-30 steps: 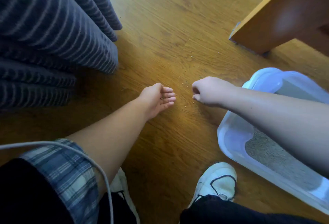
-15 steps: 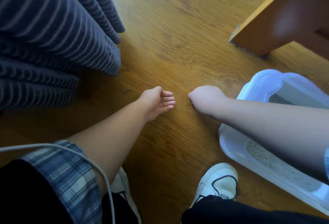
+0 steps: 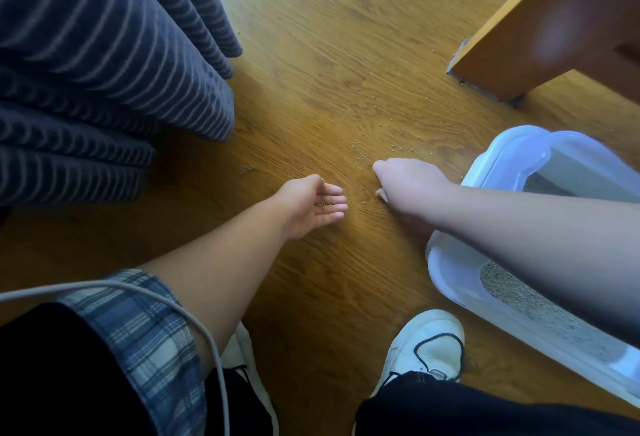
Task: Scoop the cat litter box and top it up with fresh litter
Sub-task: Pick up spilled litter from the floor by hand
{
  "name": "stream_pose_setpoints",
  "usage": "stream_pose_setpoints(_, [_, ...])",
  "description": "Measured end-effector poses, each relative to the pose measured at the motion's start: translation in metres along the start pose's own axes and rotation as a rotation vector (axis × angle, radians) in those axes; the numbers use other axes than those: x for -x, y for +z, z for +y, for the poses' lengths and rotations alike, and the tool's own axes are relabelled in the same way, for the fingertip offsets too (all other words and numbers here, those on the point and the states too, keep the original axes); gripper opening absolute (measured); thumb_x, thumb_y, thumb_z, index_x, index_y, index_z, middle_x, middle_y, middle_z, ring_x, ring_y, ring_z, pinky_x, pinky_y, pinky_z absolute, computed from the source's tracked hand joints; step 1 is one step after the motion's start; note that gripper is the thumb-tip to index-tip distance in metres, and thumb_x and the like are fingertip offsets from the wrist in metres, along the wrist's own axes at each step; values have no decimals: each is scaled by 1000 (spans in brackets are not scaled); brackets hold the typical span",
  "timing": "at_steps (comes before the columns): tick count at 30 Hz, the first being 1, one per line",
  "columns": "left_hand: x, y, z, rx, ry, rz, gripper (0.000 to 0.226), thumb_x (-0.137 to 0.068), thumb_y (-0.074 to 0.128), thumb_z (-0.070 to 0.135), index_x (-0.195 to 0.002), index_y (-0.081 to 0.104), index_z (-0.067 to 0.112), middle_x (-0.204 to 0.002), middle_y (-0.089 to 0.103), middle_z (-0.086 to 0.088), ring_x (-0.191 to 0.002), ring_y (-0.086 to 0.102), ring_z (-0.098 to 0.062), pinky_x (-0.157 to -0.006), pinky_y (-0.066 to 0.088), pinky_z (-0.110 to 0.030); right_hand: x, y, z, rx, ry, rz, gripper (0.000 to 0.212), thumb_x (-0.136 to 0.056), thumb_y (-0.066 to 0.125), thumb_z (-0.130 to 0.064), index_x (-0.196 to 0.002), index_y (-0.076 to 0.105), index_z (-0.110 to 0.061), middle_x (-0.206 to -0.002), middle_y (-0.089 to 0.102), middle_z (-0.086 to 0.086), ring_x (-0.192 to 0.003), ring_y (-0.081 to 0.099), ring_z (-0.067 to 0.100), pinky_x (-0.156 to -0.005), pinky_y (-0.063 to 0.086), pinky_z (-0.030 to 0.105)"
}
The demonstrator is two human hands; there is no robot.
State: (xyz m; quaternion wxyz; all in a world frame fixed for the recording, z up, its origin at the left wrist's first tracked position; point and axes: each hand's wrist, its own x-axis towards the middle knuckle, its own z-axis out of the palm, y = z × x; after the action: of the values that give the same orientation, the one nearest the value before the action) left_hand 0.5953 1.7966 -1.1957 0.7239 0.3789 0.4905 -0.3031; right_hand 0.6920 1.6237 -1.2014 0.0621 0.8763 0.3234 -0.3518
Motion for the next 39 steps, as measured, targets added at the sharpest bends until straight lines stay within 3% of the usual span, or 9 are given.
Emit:
stream_pose_setpoints(3, [-3,0,0,2,-2,-16,32,-101,36,13,-107,63,-4,-102,69,-19,-94,71,-29,-75,60,-36,-3,-8,11,-168,5,-85,13,-92,61,-26,-84,51,-25,-87,61,-1,-87,59,26,-74,52,38])
stream_pose_setpoints(8, [-6,1,-2,9,-10,-39,33,-102,35,14,-108,63,-4,-104,69,-20,-96,70,-29,-79,60,-38,1,-10,24,-120,-70,-138,17,-85,54,-10,-85,56,-27,-88,63,-7,-86,60,23,-76,53,39])
stream_pose_setpoints(17, [-13,3,-4,18,-9,-38,34,-102,34,15,-105,64,-3,-102,70,-19,-92,72,-29,-73,60,-36,-7,3,21,-154,-155,11,15,-91,59,-28,-86,47,-32,-92,54,-11,-90,58,23,-77,54,44])
stream_pose_setpoints(27, [-13,1,-2,19,-23,-48,36,-102,32,16,-107,63,-4,-106,69,-21,-95,71,-30,-75,60,-37,-6,5,17,-45,-240,5,11,-94,49,-17,-87,46,-26,-92,48,-5,-87,55,24,-73,50,41])
stream_pose_setpoints(34, [-11,6,-7,71,-36,-102,33,-103,33,18,-103,59,-2,-99,65,-18,-90,68,-29,-80,59,-39,7,-6,-13,-400,-402,84,8,-90,60,-18,-97,64,-20,-90,54,-8,-80,50,10,-72,37,23])
stream_pose_setpoints(39, [-11,8,-6,58,-10,-80,36,-103,32,17,-101,63,-2,-100,68,-17,-91,69,-28,-76,59,-36,1,-8,2,-380,-323,117,13,-94,58,-16,-102,66,-20,-99,60,-7,-92,57,15,-80,41,27])
